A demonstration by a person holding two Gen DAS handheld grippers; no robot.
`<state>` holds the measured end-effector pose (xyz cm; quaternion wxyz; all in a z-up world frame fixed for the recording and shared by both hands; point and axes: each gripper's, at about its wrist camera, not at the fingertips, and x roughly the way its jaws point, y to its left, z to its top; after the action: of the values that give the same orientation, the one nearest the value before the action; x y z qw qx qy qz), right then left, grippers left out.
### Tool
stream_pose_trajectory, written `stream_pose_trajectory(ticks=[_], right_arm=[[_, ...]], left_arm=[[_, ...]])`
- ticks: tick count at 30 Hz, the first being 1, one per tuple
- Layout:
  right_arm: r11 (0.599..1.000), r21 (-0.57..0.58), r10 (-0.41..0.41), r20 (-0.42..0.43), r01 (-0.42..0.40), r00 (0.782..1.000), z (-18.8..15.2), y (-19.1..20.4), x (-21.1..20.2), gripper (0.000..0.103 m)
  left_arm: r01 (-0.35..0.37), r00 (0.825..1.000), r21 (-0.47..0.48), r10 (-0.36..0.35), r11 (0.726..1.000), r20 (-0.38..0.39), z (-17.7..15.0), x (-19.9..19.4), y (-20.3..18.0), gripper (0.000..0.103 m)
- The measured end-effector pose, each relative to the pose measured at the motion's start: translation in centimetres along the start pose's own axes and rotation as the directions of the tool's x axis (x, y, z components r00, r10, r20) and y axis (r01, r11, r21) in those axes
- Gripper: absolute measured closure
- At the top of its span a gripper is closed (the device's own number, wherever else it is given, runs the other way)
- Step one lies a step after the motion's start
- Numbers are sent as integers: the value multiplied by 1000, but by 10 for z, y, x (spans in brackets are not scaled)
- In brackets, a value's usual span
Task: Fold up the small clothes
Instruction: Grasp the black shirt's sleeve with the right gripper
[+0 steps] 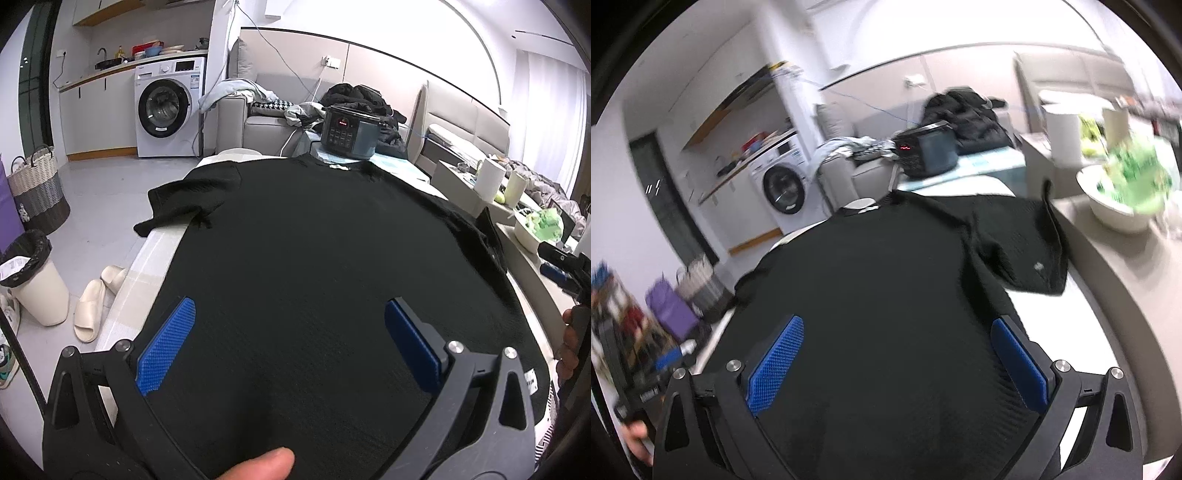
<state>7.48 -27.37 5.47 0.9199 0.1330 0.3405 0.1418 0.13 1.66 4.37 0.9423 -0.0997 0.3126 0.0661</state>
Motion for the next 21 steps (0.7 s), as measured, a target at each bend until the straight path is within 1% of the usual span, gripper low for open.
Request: stream_pose_trajectory(ticks=[3, 7, 10, 11, 12, 13, 15, 16, 17, 18, 20, 21], right_arm=[[995, 80, -64, 17, 63, 998, 13, -25, 6, 0], [972, 189, -135, -40, 140, 990, 27, -66, 25, 1], [944, 284, -151, -84, 169, 985, 30, -95, 44, 8], [937, 294, -165, -97, 186, 982, 31, -103, 52, 13], [934, 289, -187, -100, 208, 977, 33, -106, 57, 19], [929, 258, -247, -106, 266, 963, 36, -107, 63, 21], [925, 211, -299, -111, 317, 948, 43, -109, 72, 23], [924, 200, -306, -127, 327, 943, 47, -112, 79, 24], [921, 198, -311, -144, 335, 939, 50, -117, 86, 32], [918, 196, -318, -157, 344, 935, 52, -120, 91, 37], [916, 194, -317, -184, 350, 931, 56, -128, 102, 40], [915, 191, -319, -194, 355, 928, 57, -130, 106, 47]], left_arm=[[-25, 1000, 13, 25, 1000, 12, 10, 11, 4, 1], [-21, 1000, 4, 21, 1000, -4, 20, 32, 10, 1], [-22, 999, -3, 22, 1000, -28, 23, 48, 14, 1], [-22, 999, 1, 22, 1000, -30, 23, 52, 14, 1], [-22, 999, 5, 22, 1000, -33, 23, 56, 14, 1], [-23, 999, 9, 24, 1000, -38, 23, 60, 15, 1], [-23, 999, 13, 23, 1000, -45, 23, 67, 15, 1], [-21, 998, 12, 22, 1000, -51, 24, 71, 16, 1], [-23, 998, 9, 24, 1000, -59, 26, 76, 17, 1], [-26, 998, 5, 26, 1000, -64, 27, 79, 19, 1], [-31, 997, -4, 31, 999, -72, 30, 86, 24, 1], [-36, 996, -10, 35, 999, -76, 31, 89, 27, 1]])
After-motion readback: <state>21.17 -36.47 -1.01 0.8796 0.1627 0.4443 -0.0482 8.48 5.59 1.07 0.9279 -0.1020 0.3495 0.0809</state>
